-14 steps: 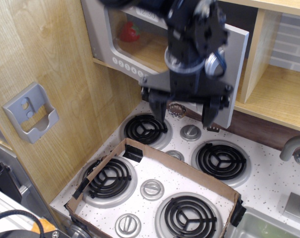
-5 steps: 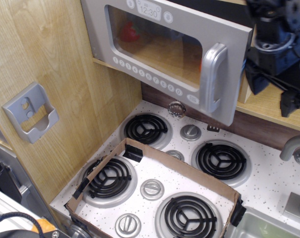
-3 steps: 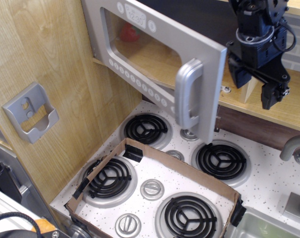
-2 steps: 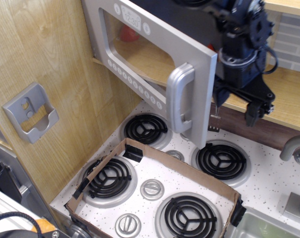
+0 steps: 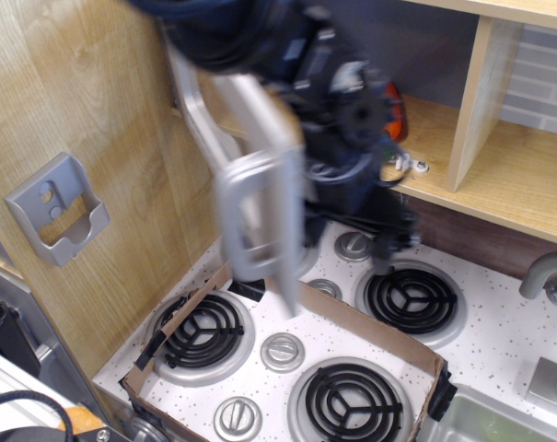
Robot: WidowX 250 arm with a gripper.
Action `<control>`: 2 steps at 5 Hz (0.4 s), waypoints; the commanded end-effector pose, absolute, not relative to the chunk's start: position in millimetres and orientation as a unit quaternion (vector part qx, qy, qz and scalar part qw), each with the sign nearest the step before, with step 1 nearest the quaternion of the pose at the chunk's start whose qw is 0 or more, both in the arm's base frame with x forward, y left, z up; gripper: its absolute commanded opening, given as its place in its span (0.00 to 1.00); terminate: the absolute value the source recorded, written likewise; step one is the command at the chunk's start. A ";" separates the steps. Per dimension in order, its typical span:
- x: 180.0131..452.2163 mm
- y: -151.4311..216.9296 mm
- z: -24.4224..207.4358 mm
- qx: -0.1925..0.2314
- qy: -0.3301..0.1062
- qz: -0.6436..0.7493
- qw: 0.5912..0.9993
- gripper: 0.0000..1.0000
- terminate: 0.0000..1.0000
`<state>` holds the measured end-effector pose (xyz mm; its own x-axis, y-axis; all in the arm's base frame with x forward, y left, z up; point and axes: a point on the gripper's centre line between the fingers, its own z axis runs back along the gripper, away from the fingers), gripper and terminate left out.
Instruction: Open microwave
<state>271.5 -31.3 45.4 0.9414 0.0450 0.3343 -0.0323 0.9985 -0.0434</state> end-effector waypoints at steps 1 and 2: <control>238.9 1.8 48.9 -0.023 -0.195 0.052 0.979 1.00 0.00; 238.0 20.9 55.1 0.000 -0.168 0.052 0.984 1.00 1.00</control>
